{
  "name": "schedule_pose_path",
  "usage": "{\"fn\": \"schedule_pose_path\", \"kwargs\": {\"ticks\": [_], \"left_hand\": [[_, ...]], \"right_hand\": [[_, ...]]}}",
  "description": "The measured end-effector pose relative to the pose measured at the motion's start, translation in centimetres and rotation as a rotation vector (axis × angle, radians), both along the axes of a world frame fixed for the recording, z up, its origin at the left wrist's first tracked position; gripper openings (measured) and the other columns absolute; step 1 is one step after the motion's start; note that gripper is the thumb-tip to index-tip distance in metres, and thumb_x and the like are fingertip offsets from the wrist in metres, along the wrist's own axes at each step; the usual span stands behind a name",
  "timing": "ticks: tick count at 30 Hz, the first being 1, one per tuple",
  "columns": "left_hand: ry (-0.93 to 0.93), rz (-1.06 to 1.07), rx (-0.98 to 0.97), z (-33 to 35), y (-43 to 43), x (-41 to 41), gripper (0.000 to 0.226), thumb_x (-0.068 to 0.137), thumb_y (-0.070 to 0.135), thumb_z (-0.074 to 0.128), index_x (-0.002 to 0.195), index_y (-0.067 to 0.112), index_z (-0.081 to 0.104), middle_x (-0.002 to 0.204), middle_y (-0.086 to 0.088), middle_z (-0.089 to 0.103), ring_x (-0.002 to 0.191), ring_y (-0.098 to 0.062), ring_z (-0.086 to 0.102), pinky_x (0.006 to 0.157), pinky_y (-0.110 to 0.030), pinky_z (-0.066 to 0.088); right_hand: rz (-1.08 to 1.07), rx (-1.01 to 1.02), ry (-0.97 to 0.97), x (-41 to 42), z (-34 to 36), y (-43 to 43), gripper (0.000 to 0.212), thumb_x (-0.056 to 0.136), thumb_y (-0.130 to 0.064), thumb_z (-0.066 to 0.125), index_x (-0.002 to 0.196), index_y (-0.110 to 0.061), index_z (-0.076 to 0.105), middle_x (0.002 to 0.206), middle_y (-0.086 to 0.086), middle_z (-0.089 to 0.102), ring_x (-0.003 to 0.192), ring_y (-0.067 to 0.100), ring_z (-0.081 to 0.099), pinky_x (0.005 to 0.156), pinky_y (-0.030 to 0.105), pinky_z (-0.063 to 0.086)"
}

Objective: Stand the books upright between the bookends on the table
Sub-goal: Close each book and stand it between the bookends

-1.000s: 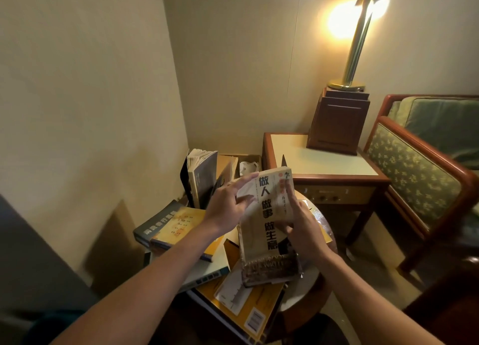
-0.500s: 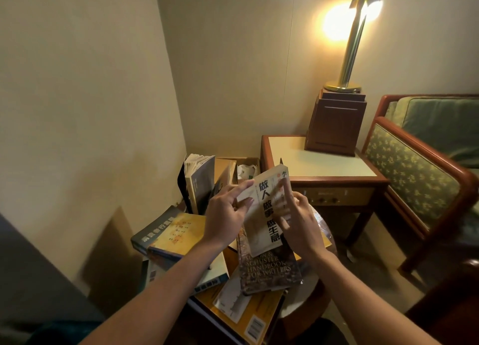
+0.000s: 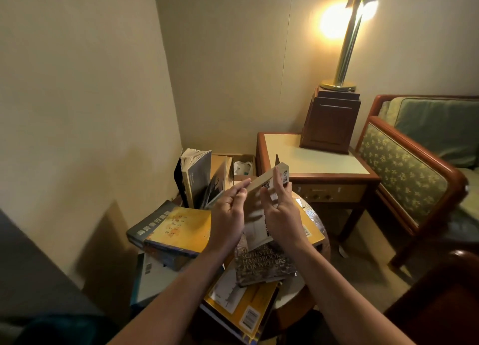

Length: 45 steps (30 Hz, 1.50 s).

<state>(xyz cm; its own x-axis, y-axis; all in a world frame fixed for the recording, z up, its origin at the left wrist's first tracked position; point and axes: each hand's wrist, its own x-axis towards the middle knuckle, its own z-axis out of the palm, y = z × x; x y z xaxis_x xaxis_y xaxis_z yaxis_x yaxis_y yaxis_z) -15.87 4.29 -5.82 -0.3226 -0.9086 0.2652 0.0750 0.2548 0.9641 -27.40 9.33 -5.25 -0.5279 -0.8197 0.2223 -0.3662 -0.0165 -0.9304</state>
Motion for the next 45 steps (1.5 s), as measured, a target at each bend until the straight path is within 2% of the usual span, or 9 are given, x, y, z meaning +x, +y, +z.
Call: {"fn": "schedule_pose_path", "kwargs": {"ticks": [3,8,12,16,25,28,31,37,45], "left_hand": [[0.023,-0.045,0.11,0.1,0.3,0.2,0.033,0.105,0.024,0.043,0.119,0.031,0.073,0.121,0.002,0.07,0.11,-0.018,0.067,0.088,-0.041,0.06],[0.135,-0.191,0.297,0.4,1.4,0.7,0.033,0.107,0.015,0.039,0.119,0.018,0.07,0.108,0.001,0.076,0.102,-0.013,0.071,0.081,-0.028,0.057],[0.113,-0.346,0.323,-0.7,2.6,0.2,0.03,0.106,0.019,0.043,0.127,0.027,0.064,0.118,0.001,0.073,0.113,-0.015,0.069,0.094,-0.033,0.056],[-0.041,-0.396,0.238,-2.1,3.1,-1.5,0.046,0.101,0.048,0.052,0.145,0.036,0.051,0.143,0.0,0.059,0.129,-0.016,0.058,0.106,-0.039,0.049],[-0.383,-0.398,0.157,-3.4,3.9,-4.0,0.07,0.099,0.059,0.035,0.16,0.031,0.014,0.167,0.002,0.015,0.144,-0.021,0.035,0.074,0.0,0.041],[-0.49,-0.411,0.052,-3.4,3.9,-4.2,0.083,0.088,0.078,0.026,0.159,0.038,0.01,0.169,0.0,0.006,0.153,-0.029,0.017,0.114,-0.032,0.036],[-0.587,-0.428,0.039,-3.8,2.9,-4.1,0.081,0.086,0.082,0.026,0.157,0.047,0.008,0.169,0.003,0.005,0.153,-0.029,0.015,0.12,-0.054,0.027],[-0.789,-0.46,-0.119,-3.2,-0.8,-3.1,0.064,0.1,0.051,0.051,0.156,0.032,0.028,0.162,-0.001,0.031,0.141,-0.027,0.039,0.109,-0.046,0.046],[-1.239,-0.148,-0.579,-1.7,-8.5,-2.3,0.061,0.101,0.043,0.05,0.157,0.027,0.03,0.167,-0.001,0.017,0.155,-0.027,0.011,0.125,-0.055,0.009]], "right_hand": [[0.039,-0.017,-0.1,-0.1,0.4,-0.3,0.057,0.104,-0.034,0.047,0.139,-0.071,0.023,0.168,0.006,0.004,0.146,0.04,0.029,0.102,0.051,0.05],[0.145,-0.046,-0.269,0.4,1.8,0.2,0.058,0.106,-0.008,0.038,0.154,-0.039,0.028,0.159,0.006,0.025,0.14,0.029,0.038,0.106,0.042,0.048],[0.163,-0.029,-0.332,0.3,2.3,0.6,0.051,0.107,-0.014,0.039,0.154,-0.034,0.032,0.148,0.011,0.042,0.1,0.013,0.063,0.067,0.024,0.058],[0.111,0.001,-0.276,-1.2,2.4,1.4,0.054,0.106,-0.013,0.043,0.153,-0.037,0.035,0.151,0.001,0.04,0.128,0.024,0.053,0.106,0.044,0.048],[0.06,0.355,0.009,-5.0,2.9,3.9,0.051,0.103,-0.01,0.043,0.145,-0.039,0.048,0.154,0.009,0.039,0.142,0.031,0.037,0.1,0.044,0.052],[0.009,0.461,0.135,-5.2,3.4,4.2,0.05,0.104,-0.014,0.044,0.152,-0.031,0.041,0.153,0.013,0.04,0.134,0.032,0.046,0.066,0.021,0.058],[-0.019,0.497,0.187,-5.7,3.5,4.1,0.056,0.103,-0.015,0.047,0.155,-0.028,0.033,0.151,0.015,0.042,0.121,0.029,0.053,0.05,0.016,0.05],[-0.088,0.48,0.211,-6.5,4.2,3.7,0.054,0.102,-0.017,0.05,0.152,-0.032,0.039,0.146,0.013,0.048,0.112,0.028,0.058,0.07,0.037,0.063],[-0.039,0.392,0.273,-6.0,5.4,2.3,0.056,0.099,-0.015,0.052,0.151,-0.033,0.04,0.143,0.01,0.053,0.117,0.032,0.06,0.083,0.053,0.06]]}}
